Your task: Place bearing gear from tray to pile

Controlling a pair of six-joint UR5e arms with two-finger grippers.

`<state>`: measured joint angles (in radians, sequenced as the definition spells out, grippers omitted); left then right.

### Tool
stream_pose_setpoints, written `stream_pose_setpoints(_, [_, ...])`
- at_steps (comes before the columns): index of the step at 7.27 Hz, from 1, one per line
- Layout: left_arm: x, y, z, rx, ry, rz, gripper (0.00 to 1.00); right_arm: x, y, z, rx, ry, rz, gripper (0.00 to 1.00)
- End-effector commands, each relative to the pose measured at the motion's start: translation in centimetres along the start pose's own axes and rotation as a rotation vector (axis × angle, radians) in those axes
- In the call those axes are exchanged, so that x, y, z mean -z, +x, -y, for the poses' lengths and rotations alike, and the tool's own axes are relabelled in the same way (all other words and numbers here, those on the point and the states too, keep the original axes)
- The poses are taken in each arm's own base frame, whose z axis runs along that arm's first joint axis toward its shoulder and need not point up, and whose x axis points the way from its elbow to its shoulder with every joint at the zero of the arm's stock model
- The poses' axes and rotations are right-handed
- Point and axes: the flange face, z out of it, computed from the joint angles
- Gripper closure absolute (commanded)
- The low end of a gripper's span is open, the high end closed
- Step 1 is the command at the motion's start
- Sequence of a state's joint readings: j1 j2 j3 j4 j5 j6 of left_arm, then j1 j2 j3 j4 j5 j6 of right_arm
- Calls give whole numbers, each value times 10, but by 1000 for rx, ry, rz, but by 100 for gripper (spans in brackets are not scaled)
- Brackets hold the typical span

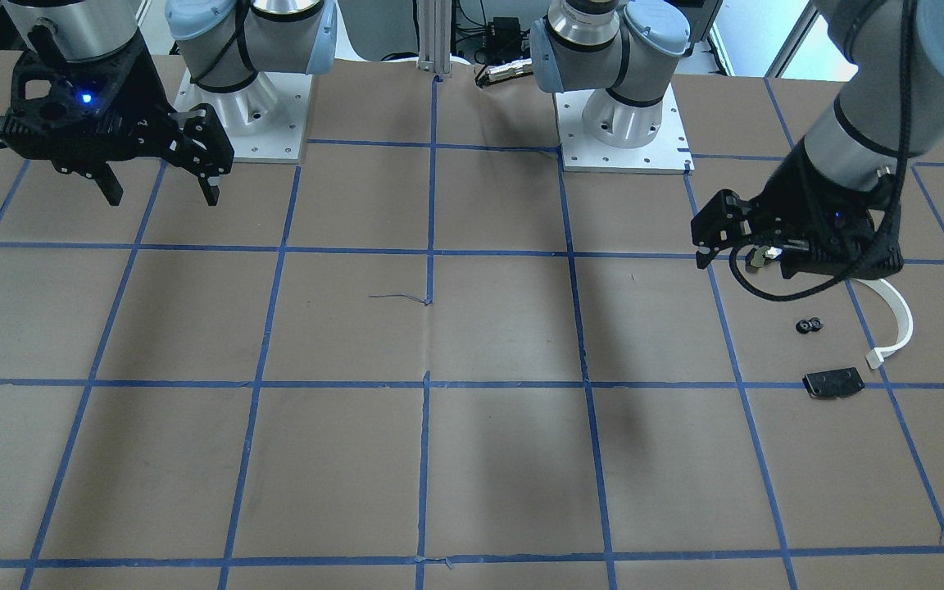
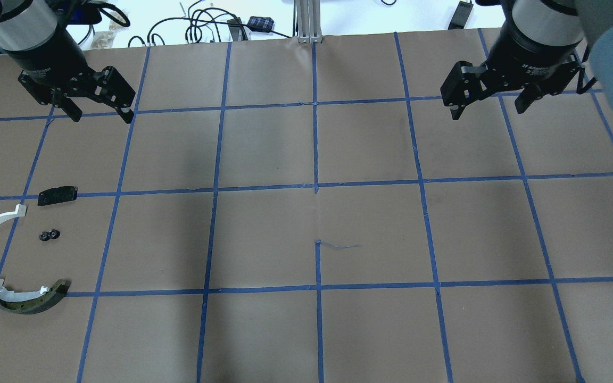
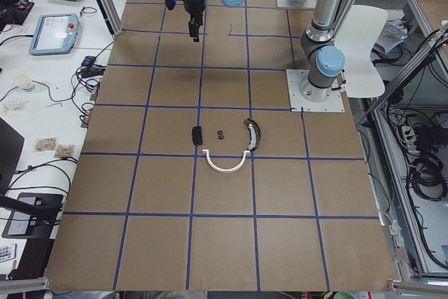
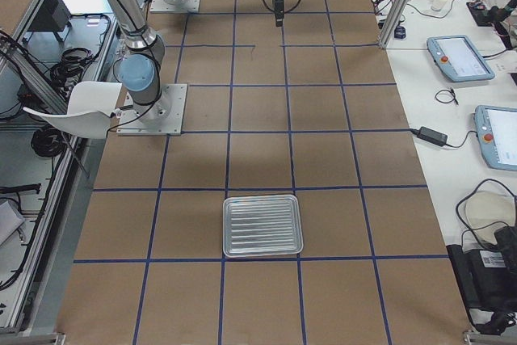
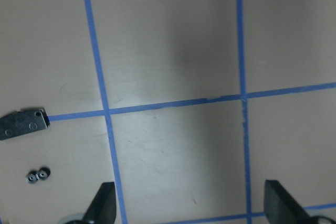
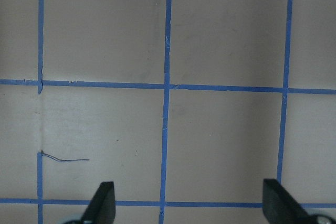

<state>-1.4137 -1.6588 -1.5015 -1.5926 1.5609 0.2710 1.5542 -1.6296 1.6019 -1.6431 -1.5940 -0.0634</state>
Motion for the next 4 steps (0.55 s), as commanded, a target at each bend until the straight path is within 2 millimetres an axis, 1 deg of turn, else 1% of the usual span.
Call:
stream_pose_setpoints(1, [-6, 30, -23, -33, -22, 0, 0, 10, 0, 5, 2, 21, -1, 0])
stream_pose_setpoints(2, [-12, 34, -30, -30, -31, 10, 0, 6, 1, 20, 2, 20, -1, 0])
stream_pose_setpoints(3, [-13, 52, -33, -45, -33, 12, 0, 11, 2, 40, 2, 29, -3, 0])
stream_pose_setpoints(4, [-12, 62, -35, -67, -32, 14, 0, 10, 2, 51, 3, 27, 0, 0])
